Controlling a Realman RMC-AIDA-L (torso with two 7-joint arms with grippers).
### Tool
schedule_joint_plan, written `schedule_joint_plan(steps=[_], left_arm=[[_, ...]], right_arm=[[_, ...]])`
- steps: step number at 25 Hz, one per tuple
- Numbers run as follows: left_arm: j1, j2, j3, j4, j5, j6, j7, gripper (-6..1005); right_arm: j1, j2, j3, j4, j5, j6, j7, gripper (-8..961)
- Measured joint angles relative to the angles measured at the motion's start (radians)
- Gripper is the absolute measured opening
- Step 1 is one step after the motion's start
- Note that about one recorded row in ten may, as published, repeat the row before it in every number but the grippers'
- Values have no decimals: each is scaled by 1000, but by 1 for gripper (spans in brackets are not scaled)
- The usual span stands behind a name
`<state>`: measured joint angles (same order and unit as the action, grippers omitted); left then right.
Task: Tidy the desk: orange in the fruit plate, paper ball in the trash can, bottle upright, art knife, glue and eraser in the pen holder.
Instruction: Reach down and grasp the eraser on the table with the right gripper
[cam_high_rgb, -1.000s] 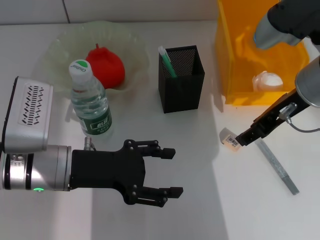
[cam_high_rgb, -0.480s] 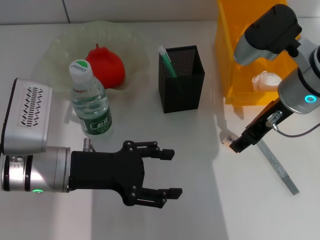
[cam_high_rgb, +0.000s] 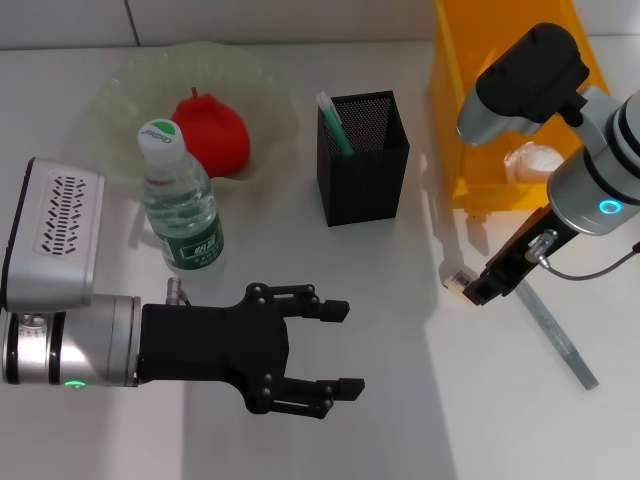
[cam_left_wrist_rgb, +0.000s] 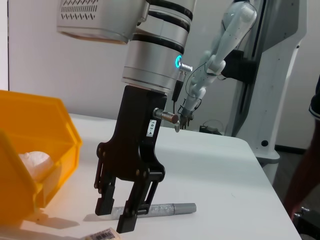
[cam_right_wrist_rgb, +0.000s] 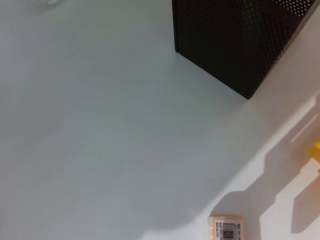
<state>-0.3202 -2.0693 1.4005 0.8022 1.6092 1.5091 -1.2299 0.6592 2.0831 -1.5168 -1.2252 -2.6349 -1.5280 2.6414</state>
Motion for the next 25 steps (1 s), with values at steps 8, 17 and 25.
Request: schedule_joint_plan(steps=[8, 17, 25], left_arm=[[0, 0, 0, 0, 0, 5, -1, 799], [-4, 0, 0, 0, 0, 5, -1, 798], [-3, 0, 0, 0, 0, 5, 0, 798]], right_arm=[[1, 0, -5, 1, -1, 11, -6, 406], [9, 2, -27, 22, -1, 35, -9, 391], [23, 3, -28, 58, 0, 53, -5, 390]])
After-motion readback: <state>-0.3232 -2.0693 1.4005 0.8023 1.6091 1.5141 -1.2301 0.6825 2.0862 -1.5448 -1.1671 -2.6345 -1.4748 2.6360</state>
